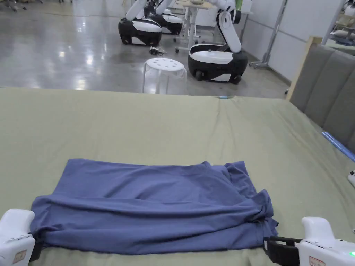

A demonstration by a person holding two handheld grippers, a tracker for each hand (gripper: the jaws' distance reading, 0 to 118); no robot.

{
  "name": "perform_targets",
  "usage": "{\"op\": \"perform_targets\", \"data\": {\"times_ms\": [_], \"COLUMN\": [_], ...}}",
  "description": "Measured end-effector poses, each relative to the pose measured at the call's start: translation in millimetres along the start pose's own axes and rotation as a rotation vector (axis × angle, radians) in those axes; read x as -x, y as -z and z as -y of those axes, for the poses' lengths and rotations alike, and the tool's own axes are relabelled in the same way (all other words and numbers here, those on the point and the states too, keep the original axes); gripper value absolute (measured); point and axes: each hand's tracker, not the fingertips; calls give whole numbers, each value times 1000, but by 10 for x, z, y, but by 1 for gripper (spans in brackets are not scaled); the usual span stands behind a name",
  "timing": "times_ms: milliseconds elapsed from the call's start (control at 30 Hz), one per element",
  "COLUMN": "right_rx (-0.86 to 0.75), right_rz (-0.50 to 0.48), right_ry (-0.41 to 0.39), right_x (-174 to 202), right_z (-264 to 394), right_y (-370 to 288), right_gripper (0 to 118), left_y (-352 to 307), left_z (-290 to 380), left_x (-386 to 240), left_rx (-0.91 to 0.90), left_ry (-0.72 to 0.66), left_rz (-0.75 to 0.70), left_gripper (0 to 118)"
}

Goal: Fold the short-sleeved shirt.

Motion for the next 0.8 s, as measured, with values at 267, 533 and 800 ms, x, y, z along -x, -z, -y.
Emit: {"op": "perform_targets", "data": {"times_ms": [267,533,800], "right_rx": [31,-103,-92], "right_rz": [0,-108,-154], "right_ry": [12,-15,6], "right_x": [161,291,275], "right_z": [-161,-546,-264], "right_y": [424,-439,-1232], "right_gripper": [61,11,11], "left_y": [8,-642,-1595], "left_z": [-32,-288,-137], "left_x": [17,78,83], "left_rx": [-2,-134,-203], "left_ry": [-16,-39,-39], "left_rz": [-9,-15,-6], "left_gripper": [7,6,6]}}
